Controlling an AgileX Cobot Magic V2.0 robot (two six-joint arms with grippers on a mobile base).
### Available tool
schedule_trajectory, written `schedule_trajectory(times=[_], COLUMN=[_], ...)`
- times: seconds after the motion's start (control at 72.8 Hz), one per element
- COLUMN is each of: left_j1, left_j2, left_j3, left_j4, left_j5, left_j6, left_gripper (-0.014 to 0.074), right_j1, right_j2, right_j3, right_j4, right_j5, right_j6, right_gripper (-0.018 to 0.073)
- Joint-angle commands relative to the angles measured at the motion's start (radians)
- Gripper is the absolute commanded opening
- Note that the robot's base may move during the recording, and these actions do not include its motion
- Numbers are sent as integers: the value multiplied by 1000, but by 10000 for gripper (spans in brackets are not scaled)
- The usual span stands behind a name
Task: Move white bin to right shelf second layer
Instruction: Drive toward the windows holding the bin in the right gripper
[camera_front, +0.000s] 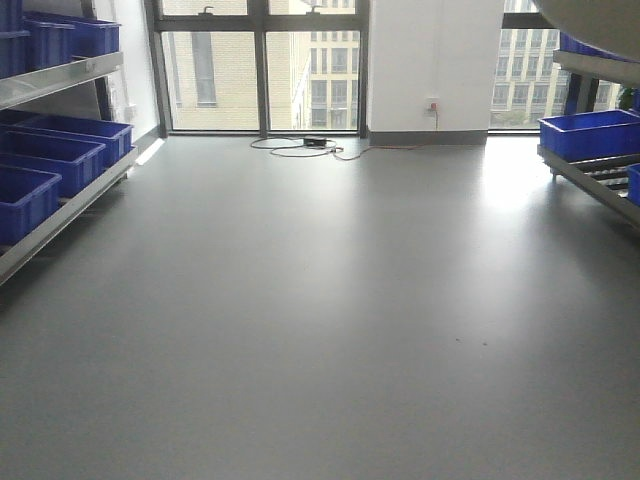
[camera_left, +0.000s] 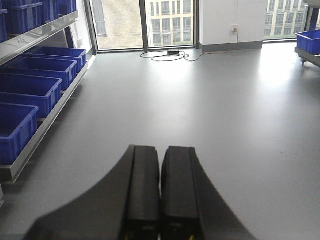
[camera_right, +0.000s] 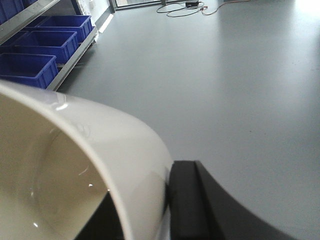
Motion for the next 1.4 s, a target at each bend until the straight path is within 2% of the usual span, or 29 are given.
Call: schedule_trajectory(times=[0.0, 1.387], left_j1=[-6, -6], left_j2=[-14, -14], left_j3=[37, 37], left_j4=[0, 0], left_j5=[-87, -87], left_j6=[-5, -5], left_gripper=[85, 85], right_j1=[-6, -6], right_j2=[4, 4], right_j3=[-31, -31], right_j4=[-6, -6], right_j5=[-100, -100], right_j6=[-1, -1], right_gripper=[55, 55])
